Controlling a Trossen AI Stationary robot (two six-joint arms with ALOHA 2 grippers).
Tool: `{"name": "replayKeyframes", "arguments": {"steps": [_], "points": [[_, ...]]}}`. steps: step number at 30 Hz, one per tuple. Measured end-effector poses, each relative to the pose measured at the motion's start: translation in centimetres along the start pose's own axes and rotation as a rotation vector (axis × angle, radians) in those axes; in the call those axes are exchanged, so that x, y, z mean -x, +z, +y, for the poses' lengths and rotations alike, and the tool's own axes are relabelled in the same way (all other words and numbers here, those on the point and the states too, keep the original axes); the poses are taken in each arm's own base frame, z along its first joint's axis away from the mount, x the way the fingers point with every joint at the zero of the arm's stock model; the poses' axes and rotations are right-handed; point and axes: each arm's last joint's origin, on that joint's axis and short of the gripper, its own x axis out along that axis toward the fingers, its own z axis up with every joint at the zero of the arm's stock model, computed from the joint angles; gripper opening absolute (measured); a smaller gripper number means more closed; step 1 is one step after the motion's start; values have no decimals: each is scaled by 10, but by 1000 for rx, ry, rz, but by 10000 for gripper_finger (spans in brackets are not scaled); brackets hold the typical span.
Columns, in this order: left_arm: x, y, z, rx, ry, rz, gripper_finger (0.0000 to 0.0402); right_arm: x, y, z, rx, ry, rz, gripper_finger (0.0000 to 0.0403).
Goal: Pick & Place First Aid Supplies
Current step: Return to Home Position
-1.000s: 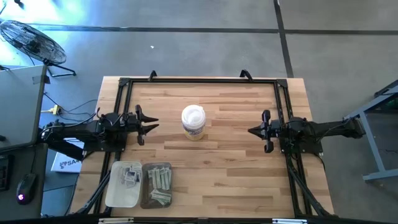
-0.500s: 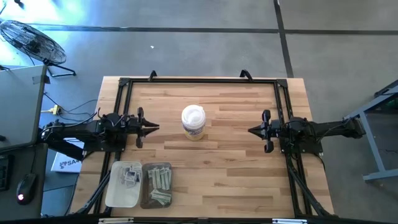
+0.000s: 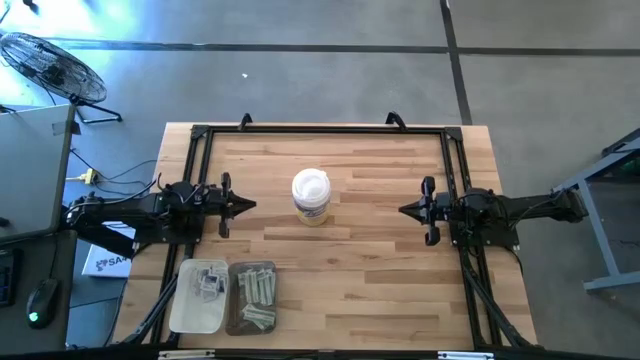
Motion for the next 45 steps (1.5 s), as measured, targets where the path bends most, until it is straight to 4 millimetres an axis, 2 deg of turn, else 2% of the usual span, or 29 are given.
{"name": "replayKeyframes", "arguments": {"steps": [45], "points": [[0, 0, 0, 0, 0, -1, 11, 0, 0, 0, 0, 0, 0, 5]]}}
